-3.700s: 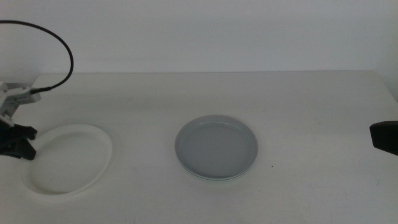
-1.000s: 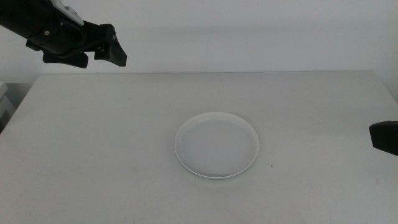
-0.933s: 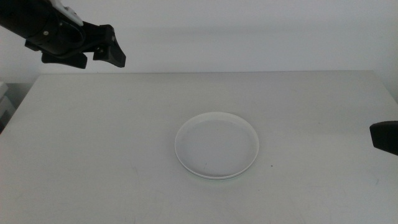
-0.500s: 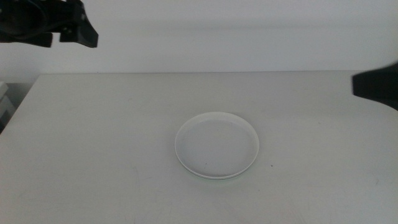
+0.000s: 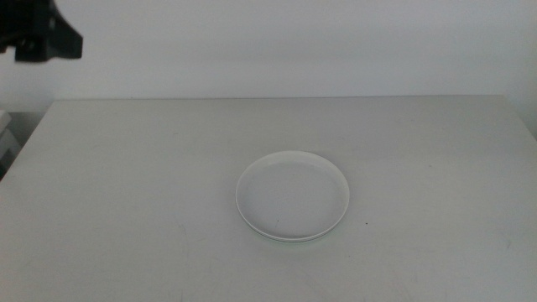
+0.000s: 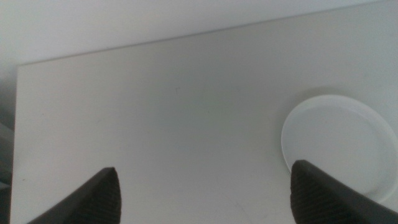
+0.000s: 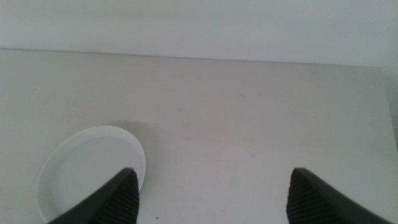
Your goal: Stack the three bowls on top of each other.
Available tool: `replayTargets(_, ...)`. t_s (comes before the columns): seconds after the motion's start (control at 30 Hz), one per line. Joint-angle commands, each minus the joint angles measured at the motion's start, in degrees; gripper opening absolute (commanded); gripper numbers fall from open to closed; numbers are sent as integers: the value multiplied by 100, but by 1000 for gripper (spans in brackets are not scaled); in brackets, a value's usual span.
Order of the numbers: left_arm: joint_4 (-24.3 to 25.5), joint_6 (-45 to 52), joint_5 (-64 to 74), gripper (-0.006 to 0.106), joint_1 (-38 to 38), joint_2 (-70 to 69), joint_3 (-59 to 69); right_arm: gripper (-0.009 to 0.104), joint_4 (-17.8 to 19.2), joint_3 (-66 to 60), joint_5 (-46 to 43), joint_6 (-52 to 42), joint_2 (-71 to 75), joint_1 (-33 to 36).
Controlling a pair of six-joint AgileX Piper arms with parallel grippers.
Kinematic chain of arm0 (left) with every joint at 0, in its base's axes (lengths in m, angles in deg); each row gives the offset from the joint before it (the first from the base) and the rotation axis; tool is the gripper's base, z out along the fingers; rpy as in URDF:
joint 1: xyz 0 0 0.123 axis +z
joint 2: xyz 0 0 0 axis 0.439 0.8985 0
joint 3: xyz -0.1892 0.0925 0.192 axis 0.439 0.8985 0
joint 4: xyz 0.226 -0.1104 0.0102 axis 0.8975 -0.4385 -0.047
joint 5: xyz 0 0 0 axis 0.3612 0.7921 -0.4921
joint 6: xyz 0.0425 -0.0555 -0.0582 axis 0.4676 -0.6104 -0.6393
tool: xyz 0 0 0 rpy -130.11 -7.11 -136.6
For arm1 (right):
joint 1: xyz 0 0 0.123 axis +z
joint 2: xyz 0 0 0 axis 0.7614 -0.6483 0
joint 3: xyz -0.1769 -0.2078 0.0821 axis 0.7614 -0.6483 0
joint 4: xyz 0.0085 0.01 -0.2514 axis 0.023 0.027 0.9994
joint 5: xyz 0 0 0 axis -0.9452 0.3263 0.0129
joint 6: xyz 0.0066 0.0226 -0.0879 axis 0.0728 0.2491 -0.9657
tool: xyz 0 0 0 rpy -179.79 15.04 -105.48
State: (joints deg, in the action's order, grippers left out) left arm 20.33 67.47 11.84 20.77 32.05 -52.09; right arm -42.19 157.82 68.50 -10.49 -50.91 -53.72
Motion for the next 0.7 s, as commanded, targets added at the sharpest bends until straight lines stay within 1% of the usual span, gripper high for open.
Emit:
replayTargets(0.0,-140,-84,-902,105,14,-481,480,60,-427,-254,-558,-498,409,-129)
replayTargets(0.07,-145,-29,-1412,105,14,-832,1063,60,-440,-730,-895,-706,723,-110)
replayTargets(0.17,-160,110,-2011,105,14,-1293,1927,60,-435,-1452,-1501,-771,1260,-95)
replayTargets(0.33,-272,332,-2932,105,14,-2116,3532,60,-401,-2645,-2395,-1291,2373,173)
replayTargets(0.5,-537,546,-3756,105,7,-3069,4865,60,-389,-3668,-2575,-1434,3417,458)
replayTargets(0.57,-660,563,-4004,105,7,-3422,5301,60,-389,-3967,-2601,-1556,3741,467)
replayTargets(0.67,-701,563,-4317,105,7,-3890,5724,60,-394,-4359,-2778,-1541,4013,467)
